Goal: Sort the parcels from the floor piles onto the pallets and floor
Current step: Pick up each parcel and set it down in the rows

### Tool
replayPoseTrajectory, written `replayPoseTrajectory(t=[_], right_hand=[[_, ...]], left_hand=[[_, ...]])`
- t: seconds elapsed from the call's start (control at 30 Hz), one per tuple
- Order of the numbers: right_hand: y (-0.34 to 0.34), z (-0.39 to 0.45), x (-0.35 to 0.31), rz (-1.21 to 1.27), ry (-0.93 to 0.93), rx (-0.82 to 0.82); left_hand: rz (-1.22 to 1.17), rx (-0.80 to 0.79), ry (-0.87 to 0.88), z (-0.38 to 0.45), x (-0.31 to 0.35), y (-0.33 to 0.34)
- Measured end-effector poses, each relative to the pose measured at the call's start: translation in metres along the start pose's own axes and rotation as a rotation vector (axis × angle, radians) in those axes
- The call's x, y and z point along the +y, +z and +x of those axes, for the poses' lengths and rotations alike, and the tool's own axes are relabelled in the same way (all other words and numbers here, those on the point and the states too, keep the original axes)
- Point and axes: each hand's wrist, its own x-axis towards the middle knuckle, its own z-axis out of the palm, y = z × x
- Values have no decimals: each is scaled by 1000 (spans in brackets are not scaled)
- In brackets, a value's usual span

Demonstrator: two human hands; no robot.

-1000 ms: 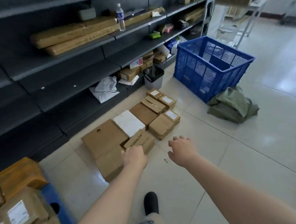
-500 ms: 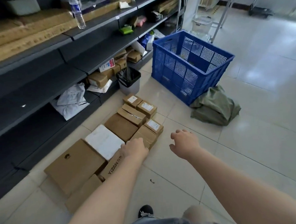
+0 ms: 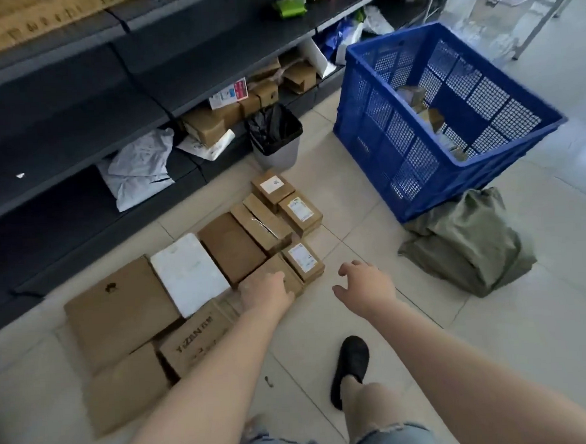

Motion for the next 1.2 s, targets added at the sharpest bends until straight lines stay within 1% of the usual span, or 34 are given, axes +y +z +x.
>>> replayPoseTrajectory(t=[0.13, 0.23, 0.37, 0.47, 0.53, 0.67, 0.8, 0.9, 1.0, 1.03, 1.1, 1.2], right_hand=[[0, 79, 67, 94, 55, -102], [24, 140, 102, 204, 136, -175], [94, 219, 124, 313, 192, -264], [163, 274, 134, 399, 217, -291], [211, 313, 140, 434, 228, -295], [298, 397, 149, 499, 272, -255], [371, 474, 153, 644, 310, -223], [409, 515, 152, 734, 323, -216], [431, 533, 150, 763, 289, -288], [434, 535, 151, 766, 280, -303], [434, 536, 156, 761, 266, -295], [415, 527, 160, 788, 289, -261]], left_hand=[[-113, -61, -71, 70, 43, 27], [-194, -123, -131, 125, 56, 59], [-312, -193, -182, 209, 57, 117], [-451, -254, -205, 272, 51, 177], [-549, -263, -227, 311, 47, 222], [-741, -231, -320, 388, 37, 304], [-982, -174, -506, 462, 26, 363], [-1094, -165, -679, 507, 24, 388], [-1197, -147, -818, 539, 15, 411], [-1233, -150, -836, 545, 12, 417], [-1234, -139, -807, 547, 10, 424], [-1127, -61, -724, 525, 16, 409]])
